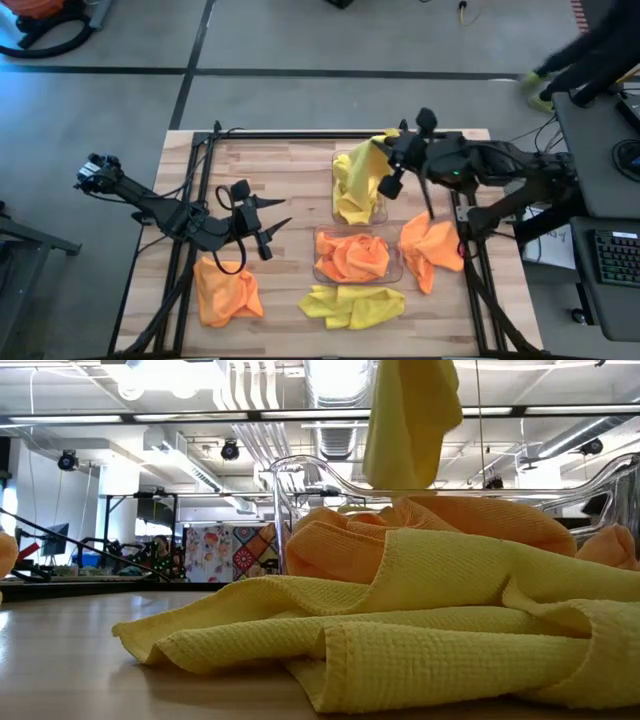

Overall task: Sort microfiber towel by color & place in baskets
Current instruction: Put the yellow towel into the top transparent bin

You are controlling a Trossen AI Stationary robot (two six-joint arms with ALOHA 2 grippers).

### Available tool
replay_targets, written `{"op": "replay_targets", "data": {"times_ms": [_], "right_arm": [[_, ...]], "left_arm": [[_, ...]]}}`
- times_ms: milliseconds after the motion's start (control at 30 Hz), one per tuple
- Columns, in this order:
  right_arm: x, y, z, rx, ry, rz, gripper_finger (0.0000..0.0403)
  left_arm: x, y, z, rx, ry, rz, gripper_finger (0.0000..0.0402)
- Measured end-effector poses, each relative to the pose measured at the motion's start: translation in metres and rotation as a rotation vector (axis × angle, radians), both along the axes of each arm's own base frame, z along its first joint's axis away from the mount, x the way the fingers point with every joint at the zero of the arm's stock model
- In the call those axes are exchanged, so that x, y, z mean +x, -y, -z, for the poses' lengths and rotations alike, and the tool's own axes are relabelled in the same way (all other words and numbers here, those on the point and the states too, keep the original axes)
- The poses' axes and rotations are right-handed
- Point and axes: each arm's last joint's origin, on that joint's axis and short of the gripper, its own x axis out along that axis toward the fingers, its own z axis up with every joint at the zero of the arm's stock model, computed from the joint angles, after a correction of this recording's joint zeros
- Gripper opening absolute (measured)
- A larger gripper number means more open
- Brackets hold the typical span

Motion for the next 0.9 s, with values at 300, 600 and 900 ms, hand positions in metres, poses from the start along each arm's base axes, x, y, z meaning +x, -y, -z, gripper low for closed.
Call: {"op": "replay_targets", "data": {"times_ms": [300, 600, 900], "right_arm": [[0.032, 0.015, 0.019, 0.081, -0.064, -0.104, 0.0009], [0.049, 0.023, 0.042, 0.137, -0.057, -0.171, 0.0009], [0.012, 0.038, 0.056, 0.145, 0.062, -0.098, 0.0009]], "left_arm": [[0.0, 0.0, 0.001, -0.019, -0.001, -0.005, 0.0191], [-0.001, 0.0, 0.003, -0.036, -0.005, -0.009, 0.0191], [-0.001, 0.0, 0.004, -0.05, -0.008, -0.014, 0.0191]]}}
